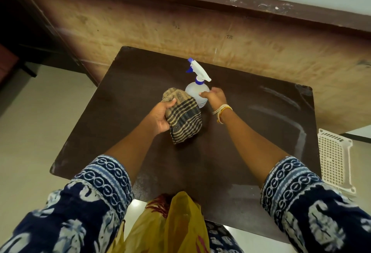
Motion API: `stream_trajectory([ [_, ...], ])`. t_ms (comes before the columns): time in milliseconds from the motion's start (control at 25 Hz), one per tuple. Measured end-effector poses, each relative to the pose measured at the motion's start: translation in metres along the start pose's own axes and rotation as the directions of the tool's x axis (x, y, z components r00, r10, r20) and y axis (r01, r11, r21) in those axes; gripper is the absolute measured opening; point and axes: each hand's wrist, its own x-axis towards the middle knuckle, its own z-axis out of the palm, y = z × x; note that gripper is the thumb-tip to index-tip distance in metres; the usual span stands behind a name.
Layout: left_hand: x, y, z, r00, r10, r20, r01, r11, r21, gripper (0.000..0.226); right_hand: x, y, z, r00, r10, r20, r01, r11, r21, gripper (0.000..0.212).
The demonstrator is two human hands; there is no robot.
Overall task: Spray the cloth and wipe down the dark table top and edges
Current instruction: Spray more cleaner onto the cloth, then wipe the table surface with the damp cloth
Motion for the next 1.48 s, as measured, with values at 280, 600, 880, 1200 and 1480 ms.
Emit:
stream_trajectory([
  [280, -0.016, -0.066, 0.049, 0.996, -0.062, 0.067, 0.051, 0.987, 0.154, 0.03, -0.07, 0.055, -0.058, 0.909, 0.224, 0.351, -0.316, 0.92, 0.232, 0.048],
  [600, -0.028, -0.153, 0.122, 1.0, -0.005, 0.011, 0.0, 0.918, 0.396, 0.034, -0.119, 0.102, -0.164, 0.913, 0.179, 0.365, -0.311, 0.886, 0.343, 0.055],
  [880, -0.022, -0.176, 0.155, 1.0, 0.018, -0.023, -0.001, 0.82, 0.573, 0.031, -0.124, 0.116, -0.229, 0.982, 0.187, 0.015, -0.174, 0.876, 0.45, 0.03],
  [1200, 0.021, -0.157, 0.17, 0.991, 0.127, 0.03, -0.081, 0.421, 0.903, 0.027, -0.075, 0.088, -0.227, 0.92, -0.231, -0.316, 0.017, 0.829, -0.559, 0.045],
  [1480, 0.084, -0.145, 0.151, 0.907, 0.344, 0.245, -0.264, 0.008, 0.965, 0.027, -0.009, 0.131, -0.197, 0.926, -0.281, -0.251, -0.064, 0.54, -0.84, 0.065],
])
